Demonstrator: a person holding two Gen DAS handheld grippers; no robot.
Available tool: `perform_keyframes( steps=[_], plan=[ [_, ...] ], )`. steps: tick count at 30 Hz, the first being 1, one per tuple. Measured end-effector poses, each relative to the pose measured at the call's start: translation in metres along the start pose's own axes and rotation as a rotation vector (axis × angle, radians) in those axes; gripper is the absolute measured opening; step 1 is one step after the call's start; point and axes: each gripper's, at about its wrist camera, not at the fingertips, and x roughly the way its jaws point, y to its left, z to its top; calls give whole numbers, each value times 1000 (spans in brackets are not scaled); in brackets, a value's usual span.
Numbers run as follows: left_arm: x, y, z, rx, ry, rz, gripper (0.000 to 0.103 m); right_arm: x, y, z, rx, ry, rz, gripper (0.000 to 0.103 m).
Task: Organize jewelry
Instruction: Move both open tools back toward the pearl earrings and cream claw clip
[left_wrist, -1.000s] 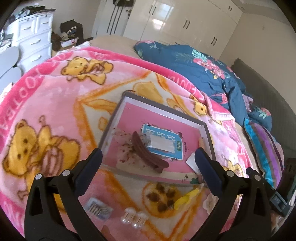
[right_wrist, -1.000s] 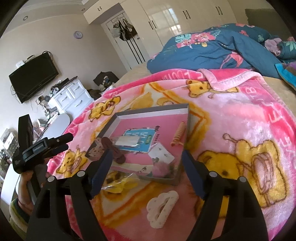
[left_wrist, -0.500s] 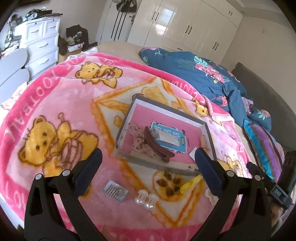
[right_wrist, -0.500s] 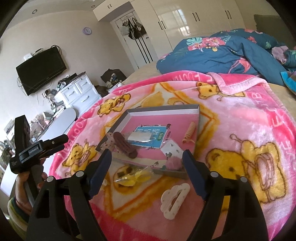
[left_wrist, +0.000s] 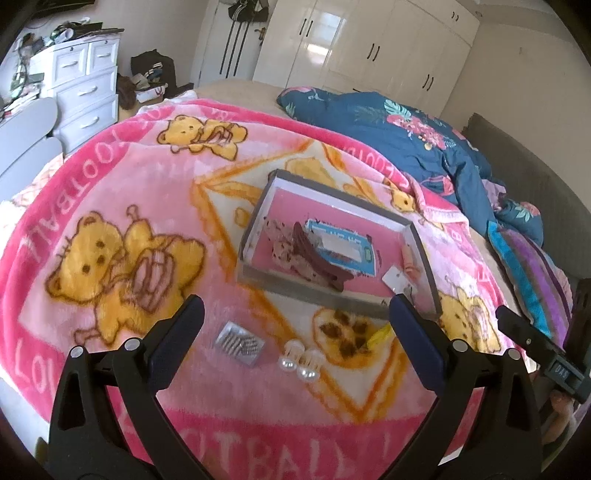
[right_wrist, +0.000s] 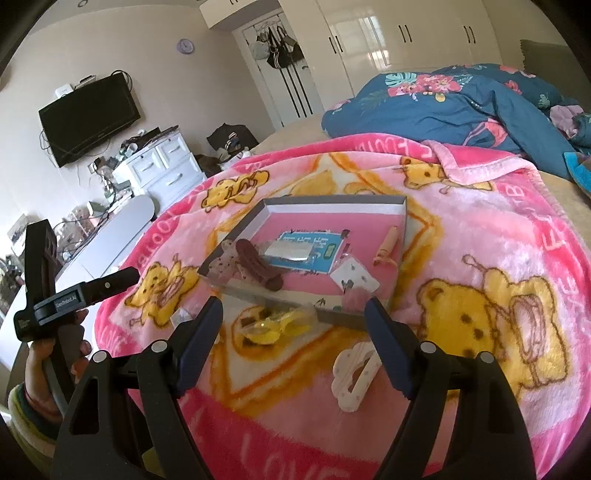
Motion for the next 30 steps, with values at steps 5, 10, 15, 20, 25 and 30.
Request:
perform_keyframes(
  steps=[5, 10, 15, 20, 25, 30],
  plan=[
    [1, -1, -10, 18, 13, 9, 93, 0, 2, -6, -4, 13, -6, 78],
    [4, -5, -19, 46, 31, 19, 93, 4, 0, -14, -2, 32, -14, 78],
    [10, -8, -30, 74, 62, 29, 93, 7, -5, -21, 7, 53, -22, 78],
    [15, -11, -42, 98, 90, 32, 93, 12, -10, -30, 10, 76, -34, 78],
    [24, -12, -58, 127, 129, 40, 93, 18, -15, -40, 15, 105, -49, 78],
    [34, -15, -72, 148, 162, 34, 93, 28, -23, -50, 37, 143, -61, 78]
  ],
)
